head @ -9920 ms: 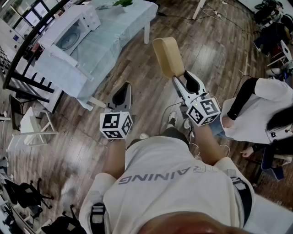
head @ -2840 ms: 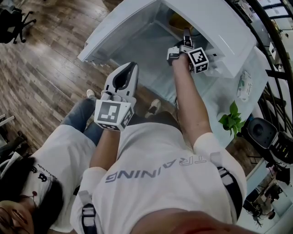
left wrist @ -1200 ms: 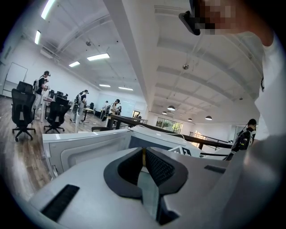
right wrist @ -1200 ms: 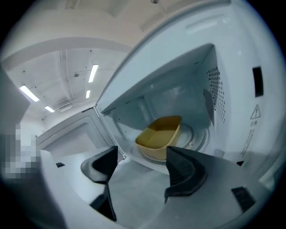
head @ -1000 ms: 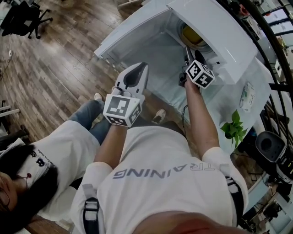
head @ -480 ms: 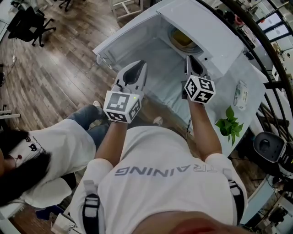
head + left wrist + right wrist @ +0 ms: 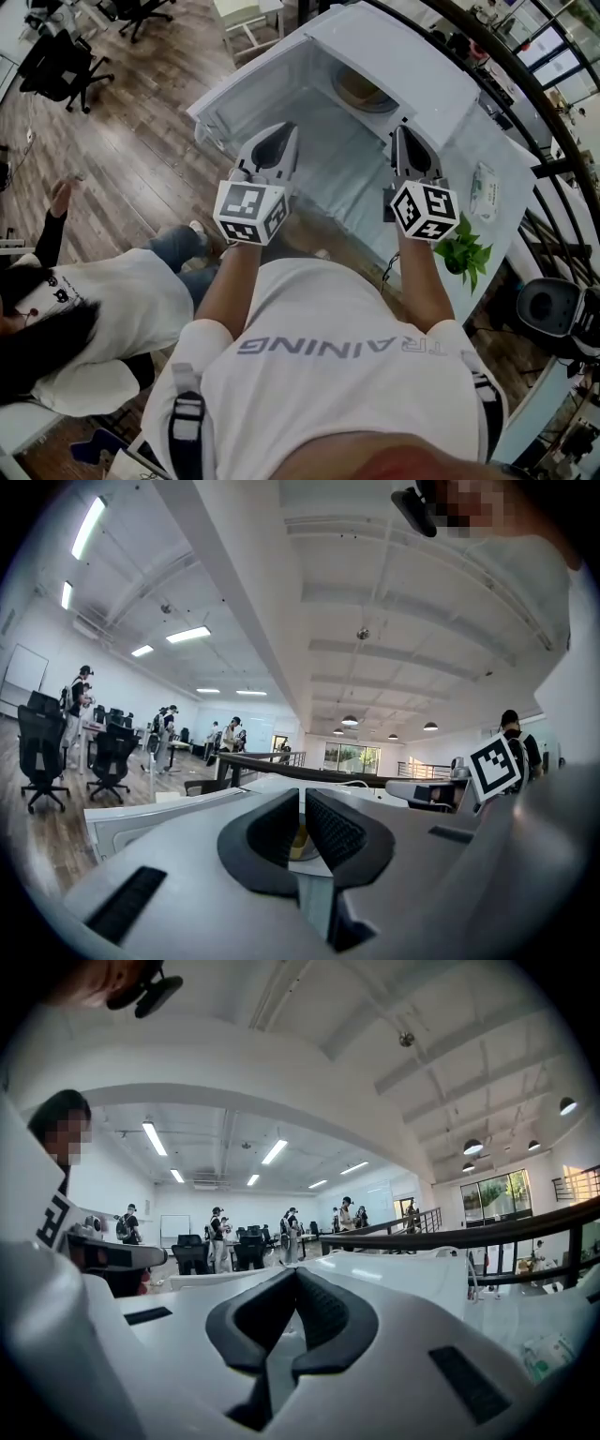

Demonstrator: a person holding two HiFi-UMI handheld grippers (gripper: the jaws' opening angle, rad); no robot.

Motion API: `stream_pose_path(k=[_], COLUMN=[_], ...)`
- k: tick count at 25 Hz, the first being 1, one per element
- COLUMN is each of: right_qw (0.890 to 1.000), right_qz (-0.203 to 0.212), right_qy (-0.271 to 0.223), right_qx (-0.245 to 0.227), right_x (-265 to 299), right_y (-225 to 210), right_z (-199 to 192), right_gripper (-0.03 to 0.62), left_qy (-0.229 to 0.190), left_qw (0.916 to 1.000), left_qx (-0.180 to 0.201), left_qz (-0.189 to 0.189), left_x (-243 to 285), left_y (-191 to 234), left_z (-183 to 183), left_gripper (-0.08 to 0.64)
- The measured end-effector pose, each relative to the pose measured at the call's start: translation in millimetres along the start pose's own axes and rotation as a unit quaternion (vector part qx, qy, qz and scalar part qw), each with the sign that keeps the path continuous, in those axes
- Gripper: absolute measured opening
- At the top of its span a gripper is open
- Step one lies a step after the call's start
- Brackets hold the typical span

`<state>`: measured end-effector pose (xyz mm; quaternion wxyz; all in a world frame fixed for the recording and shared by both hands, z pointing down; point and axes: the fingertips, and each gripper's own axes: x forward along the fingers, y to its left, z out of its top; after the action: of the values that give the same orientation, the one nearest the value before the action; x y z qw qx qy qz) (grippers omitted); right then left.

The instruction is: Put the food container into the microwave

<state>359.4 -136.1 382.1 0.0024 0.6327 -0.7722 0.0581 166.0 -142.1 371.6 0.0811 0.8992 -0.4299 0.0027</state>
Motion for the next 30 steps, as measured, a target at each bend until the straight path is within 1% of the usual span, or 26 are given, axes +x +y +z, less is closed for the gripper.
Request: stream_pose_path(k=[4,9,19,30], right_qw=[1.0,0.999,0.999,0.999], right_qz=[0.012,0.0,0.016,0.027], right_qy=[-0.013,-0.035,-0.029,-0.028], right_qx=[-0.014,-0.025,-0.029,-0.031], right_x=[-9,-13,-6,-5], right_y=[5,3,12,17], right_z=[15,27,26,26], right_gripper=[0.023,0.023,0.023,0.023], left_qy=[-0.007,-0.013,-0.014,-0.016], left_qw=[1.0,0.9999,0.9999,0.9999], left_qx=[0.003,0.003,-0.001,-0.002], left_qz=[-0.004,-0.002,0.006,0.006], left_x=[-1,-3,-3,-1], left_y=[-8,-11,-6,-8], left_z=[3,6,9,9], left_gripper=[0.048,0.049,0.048,0.048])
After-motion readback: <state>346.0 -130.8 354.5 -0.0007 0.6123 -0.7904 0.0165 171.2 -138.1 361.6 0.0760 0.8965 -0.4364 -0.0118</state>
